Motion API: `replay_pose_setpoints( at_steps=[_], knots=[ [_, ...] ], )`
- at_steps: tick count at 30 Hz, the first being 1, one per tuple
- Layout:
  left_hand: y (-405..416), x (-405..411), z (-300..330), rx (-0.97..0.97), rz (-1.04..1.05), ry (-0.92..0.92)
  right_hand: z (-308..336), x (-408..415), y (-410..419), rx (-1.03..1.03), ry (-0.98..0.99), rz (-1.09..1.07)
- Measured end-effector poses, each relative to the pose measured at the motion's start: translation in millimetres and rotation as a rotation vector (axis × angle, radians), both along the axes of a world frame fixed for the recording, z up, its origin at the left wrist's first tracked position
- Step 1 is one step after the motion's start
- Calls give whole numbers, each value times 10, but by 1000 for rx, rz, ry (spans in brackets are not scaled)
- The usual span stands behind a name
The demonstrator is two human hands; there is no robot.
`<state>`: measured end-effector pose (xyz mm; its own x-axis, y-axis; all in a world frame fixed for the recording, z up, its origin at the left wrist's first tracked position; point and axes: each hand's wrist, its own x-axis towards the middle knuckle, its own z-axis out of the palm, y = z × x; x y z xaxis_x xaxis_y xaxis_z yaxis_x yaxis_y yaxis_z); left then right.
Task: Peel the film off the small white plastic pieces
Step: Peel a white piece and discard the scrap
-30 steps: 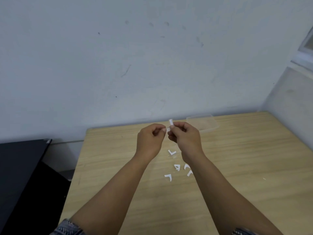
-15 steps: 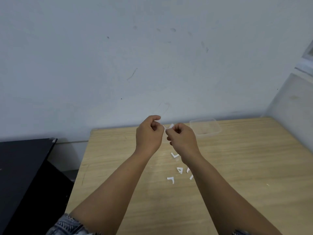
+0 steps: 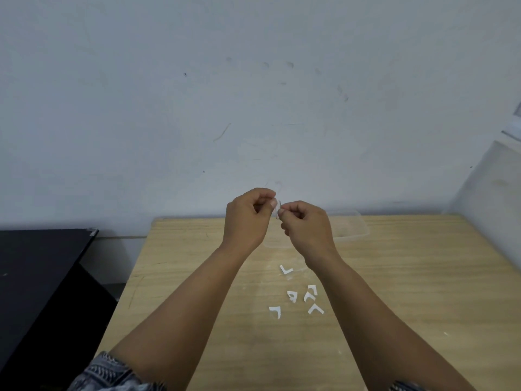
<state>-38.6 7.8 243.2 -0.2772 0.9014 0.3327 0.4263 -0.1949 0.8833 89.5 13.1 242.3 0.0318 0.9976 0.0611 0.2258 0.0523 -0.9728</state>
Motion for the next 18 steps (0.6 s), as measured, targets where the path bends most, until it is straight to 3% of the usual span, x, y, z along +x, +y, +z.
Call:
replay_pose_setpoints(
  at_steps=[12,18],
  knots=[
    [-13,-23,-26,260,45,442,47,14,25,21,55,42],
    [-44,-25,-39,336,94,478,68,2,10,6,97,57]
  ],
)
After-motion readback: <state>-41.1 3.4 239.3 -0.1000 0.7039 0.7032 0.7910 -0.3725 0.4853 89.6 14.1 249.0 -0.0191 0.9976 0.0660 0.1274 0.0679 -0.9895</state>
